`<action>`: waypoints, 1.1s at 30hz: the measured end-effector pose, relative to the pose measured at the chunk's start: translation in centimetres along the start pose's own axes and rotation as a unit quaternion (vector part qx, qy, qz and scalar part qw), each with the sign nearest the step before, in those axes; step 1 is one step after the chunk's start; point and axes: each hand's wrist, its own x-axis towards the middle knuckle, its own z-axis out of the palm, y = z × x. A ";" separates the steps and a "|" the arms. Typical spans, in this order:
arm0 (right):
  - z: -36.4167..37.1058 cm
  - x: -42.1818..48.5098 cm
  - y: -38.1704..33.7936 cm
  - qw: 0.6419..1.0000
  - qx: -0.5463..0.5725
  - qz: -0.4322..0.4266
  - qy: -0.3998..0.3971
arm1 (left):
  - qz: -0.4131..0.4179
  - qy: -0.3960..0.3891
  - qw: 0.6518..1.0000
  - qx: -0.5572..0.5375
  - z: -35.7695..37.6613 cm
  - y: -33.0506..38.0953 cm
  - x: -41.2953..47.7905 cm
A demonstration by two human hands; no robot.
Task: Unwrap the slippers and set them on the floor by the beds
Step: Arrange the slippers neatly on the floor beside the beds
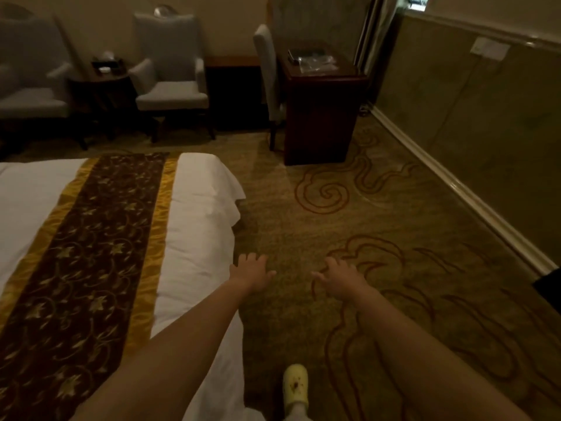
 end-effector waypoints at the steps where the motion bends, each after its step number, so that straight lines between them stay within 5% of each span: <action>1: -0.7 1.9 0.6 1.000 -0.002 -0.002 -0.005 | -0.001 -0.009 1.000 0.000 -0.1 0.6 2.0; 20: -17.8 39.0 6.6 0.997 -0.019 -0.041 -0.059 | -0.036 -0.082 0.995 -0.046 -11.6 8.7 37.6; 33: -32.2 65.0 1.9 0.981 -0.080 -0.154 -0.080 | -0.149 -0.017 0.983 -0.107 -22.8 9.7 59.0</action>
